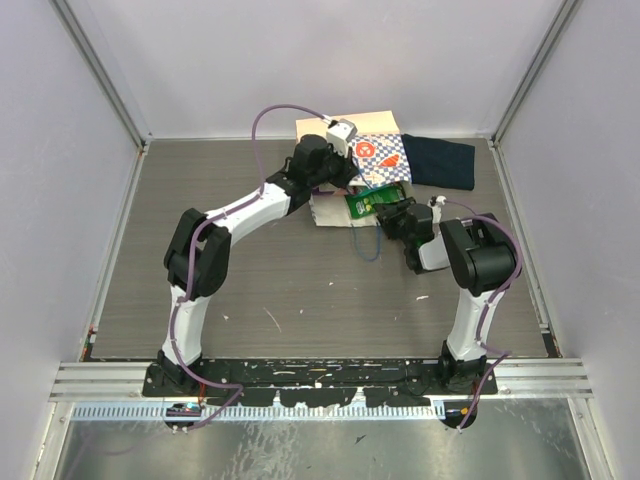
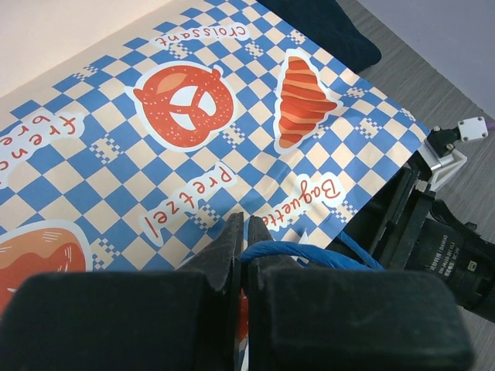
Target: Take the snacks out of the paper bag
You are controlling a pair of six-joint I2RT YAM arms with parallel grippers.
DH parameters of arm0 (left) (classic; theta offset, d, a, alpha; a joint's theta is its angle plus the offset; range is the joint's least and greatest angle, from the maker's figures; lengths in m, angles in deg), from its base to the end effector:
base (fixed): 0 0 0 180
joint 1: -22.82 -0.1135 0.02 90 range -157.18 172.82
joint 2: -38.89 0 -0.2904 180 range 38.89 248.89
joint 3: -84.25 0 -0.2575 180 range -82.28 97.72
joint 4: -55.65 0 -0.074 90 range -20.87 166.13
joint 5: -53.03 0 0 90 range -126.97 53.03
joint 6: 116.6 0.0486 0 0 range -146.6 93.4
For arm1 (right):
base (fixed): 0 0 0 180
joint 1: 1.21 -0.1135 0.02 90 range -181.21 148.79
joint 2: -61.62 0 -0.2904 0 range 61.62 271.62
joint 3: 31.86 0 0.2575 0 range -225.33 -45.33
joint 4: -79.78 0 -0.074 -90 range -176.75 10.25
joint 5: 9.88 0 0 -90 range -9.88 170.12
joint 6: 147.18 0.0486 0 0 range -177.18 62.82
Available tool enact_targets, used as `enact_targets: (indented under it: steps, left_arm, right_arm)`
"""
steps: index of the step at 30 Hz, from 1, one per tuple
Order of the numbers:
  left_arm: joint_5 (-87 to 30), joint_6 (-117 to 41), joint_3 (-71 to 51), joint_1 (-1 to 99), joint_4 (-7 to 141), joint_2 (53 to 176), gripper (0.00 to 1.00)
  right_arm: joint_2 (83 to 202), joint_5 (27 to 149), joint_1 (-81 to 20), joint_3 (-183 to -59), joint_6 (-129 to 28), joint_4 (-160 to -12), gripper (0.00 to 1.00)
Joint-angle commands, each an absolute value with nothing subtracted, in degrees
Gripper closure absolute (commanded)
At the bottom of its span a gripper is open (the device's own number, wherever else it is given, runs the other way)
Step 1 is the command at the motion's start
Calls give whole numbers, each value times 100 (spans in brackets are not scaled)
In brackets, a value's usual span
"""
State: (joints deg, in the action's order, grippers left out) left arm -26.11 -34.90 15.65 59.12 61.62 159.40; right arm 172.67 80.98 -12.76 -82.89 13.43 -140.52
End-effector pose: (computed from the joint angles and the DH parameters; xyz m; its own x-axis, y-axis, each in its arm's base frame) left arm 0.4292 -0.3266 0.2913 -0.3126 0.0537 -0.9484 0.6901 0.6989 -0.1879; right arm 0.3608 0.0745 0.1201 -0.3117 0.8990 -0.3077 0.2408 0.3880 0.8896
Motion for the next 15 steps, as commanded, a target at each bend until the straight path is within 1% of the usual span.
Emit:
enact_targets:
  steps: [1,3,4,5,6,7,8,15]
  left_arm:
    - [-2862,-3458,1530,5821,5838,15583,100]
    - [-2859,-3481,1215,5823,5714,15550,100]
    - [-2847,-3489,1054,5819,5608,15526,100]
    - [-2838,-3497,894,5824,5511,15500,100]
    - [-2809,-3511,775,5820,5447,15478,100]
    - [-2769,-3535,656,5824,5373,15466,100]
    - [-2720,-3574,542,5820,5290,15474,100]
    - [-2368,-3883,159,5824,4743,15696,100]
  right_arm:
    - [17439,7854,-1332,-8725,1344,-13267,51]
    - [17588,7849,-1333,-8831,1384,-13301,51]
    - [17651,7864,-1328,-8857,1412,-13354,53]
    - [17678,7864,-1325,-8865,1427,-13430,58]
    - [17692,7863,-1330,-8866,1413,-13522,80]
    - [17688,7854,-1331,-8883,1402,-13517,91]
    - [17680,7845,-1329,-8902,1387,-13495,98]
    - [17519,8034,-1331,-8752,1420,-13621,99]
